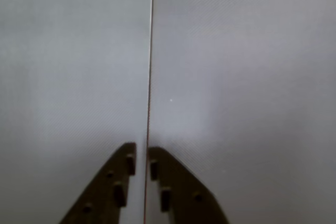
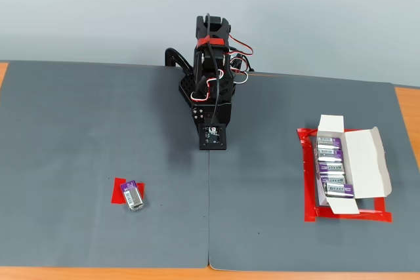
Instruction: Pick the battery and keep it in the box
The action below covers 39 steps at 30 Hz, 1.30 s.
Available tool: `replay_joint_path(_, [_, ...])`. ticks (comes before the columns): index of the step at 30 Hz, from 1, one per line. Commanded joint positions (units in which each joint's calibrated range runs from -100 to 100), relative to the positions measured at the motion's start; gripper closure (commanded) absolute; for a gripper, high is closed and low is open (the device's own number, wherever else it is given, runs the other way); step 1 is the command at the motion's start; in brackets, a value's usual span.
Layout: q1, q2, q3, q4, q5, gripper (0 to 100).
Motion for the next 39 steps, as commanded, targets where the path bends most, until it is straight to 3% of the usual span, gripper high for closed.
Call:
replay_joint_path(1, [-0.2,0.8,-3.1,-0.1,0.2,97])
replay_joint_path(5, [-0.2,6.8,-4.6,-1.7,-0.4,97])
replay_joint_path(14, [0.4,26.6,-12.1,-19.3,0.2,97])
replay_joint_path(21, [0.6,39.3,-25.3,-20.7,0.4,97])
replay_joint_path(39, [17.2,68.7,-53.1,-20.9,18.0,98])
